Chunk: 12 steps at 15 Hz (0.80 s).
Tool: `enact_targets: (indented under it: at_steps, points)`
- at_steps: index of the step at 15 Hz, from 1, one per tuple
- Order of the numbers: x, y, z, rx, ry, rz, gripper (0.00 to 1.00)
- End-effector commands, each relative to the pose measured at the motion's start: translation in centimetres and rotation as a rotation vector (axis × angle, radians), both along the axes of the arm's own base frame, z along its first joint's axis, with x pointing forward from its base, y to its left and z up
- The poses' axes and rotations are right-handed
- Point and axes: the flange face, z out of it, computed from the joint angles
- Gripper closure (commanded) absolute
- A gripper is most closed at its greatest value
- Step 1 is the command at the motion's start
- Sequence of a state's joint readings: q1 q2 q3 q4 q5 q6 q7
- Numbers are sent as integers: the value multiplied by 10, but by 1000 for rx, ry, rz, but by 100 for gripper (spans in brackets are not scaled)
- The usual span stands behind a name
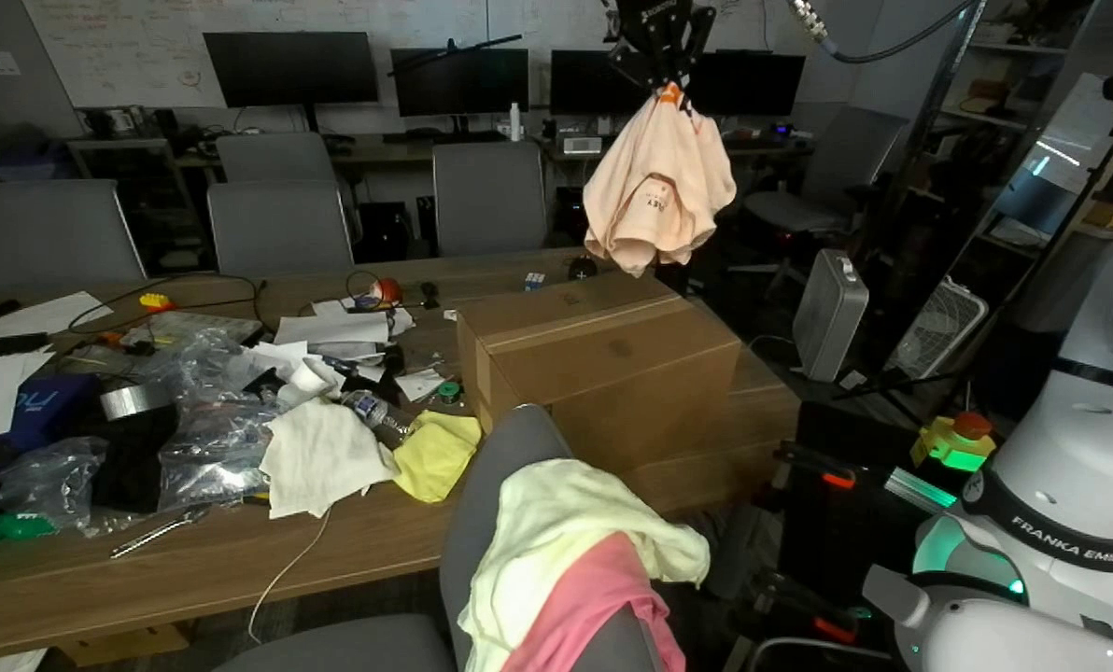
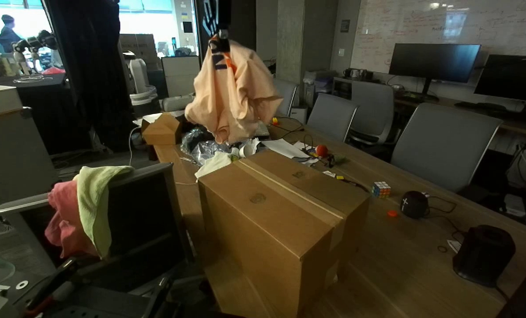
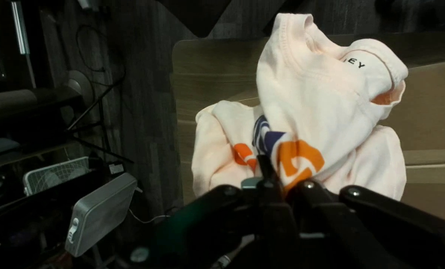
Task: Put the towels on the table
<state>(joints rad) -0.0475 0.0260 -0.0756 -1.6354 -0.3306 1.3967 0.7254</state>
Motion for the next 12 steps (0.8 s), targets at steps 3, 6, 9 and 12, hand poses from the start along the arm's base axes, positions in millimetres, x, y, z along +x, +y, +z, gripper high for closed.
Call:
enact_targets:
  at_steps: [3, 6, 9, 12]
  points:
    - [3, -38, 3, 17, 11, -67, 97]
    - [11, -47, 8, 11, -34, -92, 97]
    - [18, -57, 30, -29, -178, -153, 97]
    - [19, -66, 51, -82, -309, -200, 97]
